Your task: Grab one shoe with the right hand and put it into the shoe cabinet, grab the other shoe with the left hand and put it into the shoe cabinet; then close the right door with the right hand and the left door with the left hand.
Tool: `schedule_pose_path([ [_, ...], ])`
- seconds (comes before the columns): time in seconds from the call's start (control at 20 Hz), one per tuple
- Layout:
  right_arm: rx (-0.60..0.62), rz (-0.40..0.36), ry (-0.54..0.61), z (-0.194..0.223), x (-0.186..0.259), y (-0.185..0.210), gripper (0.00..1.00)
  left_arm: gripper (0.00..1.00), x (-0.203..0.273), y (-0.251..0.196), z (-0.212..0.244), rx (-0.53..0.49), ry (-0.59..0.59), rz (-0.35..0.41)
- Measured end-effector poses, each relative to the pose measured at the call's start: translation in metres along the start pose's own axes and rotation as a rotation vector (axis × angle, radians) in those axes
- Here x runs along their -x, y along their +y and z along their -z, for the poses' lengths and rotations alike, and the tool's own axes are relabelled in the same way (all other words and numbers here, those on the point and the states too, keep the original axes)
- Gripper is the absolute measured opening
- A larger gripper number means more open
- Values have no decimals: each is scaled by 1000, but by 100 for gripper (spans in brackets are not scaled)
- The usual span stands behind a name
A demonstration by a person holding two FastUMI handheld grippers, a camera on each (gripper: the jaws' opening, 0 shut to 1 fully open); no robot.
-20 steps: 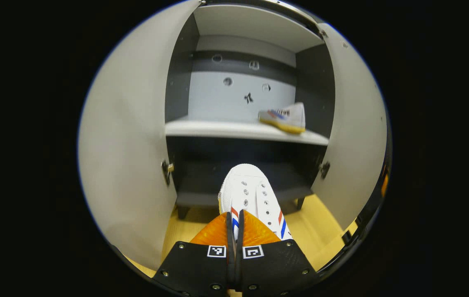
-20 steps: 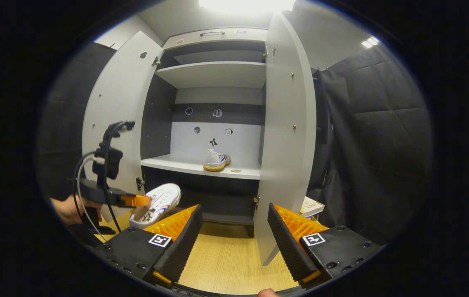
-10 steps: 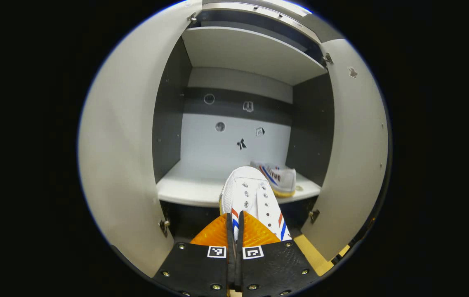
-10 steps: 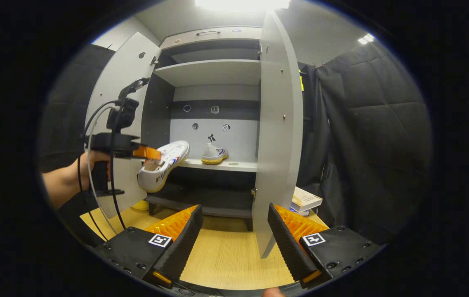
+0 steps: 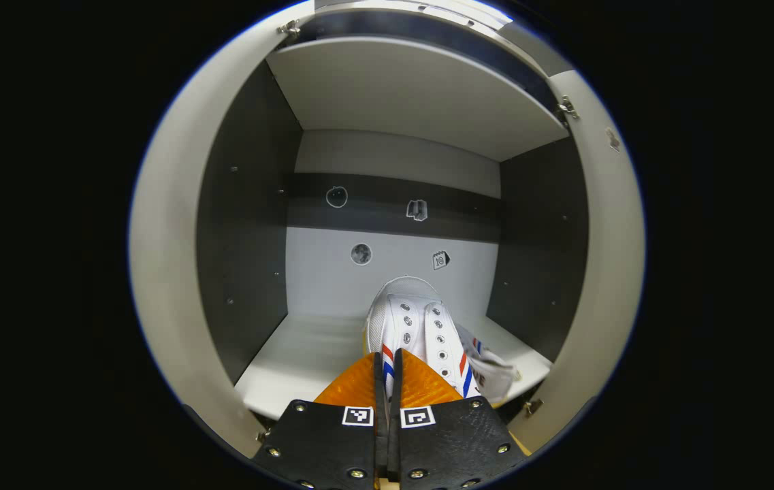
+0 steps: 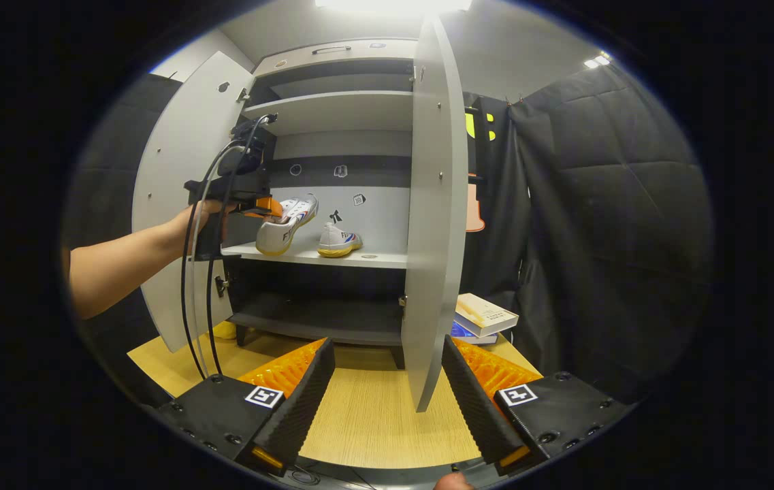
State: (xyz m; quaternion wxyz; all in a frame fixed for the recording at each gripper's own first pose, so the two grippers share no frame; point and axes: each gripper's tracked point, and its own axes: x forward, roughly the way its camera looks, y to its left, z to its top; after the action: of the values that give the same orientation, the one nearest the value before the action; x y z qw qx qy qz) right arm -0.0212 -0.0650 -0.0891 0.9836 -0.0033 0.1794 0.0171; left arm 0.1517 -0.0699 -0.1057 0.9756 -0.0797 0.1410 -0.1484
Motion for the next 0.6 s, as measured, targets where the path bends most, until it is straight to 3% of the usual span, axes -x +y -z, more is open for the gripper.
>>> schedule_pose_path([
  [0.5, -6, 42, 23, 5, -8, -18, 99, 0, 2, 5, 18, 49, 148, -111],
  [0.6, -7, 43, 17, 2, -10, -19, 99, 0, 11, -3, 0, 83, 98, -98],
])
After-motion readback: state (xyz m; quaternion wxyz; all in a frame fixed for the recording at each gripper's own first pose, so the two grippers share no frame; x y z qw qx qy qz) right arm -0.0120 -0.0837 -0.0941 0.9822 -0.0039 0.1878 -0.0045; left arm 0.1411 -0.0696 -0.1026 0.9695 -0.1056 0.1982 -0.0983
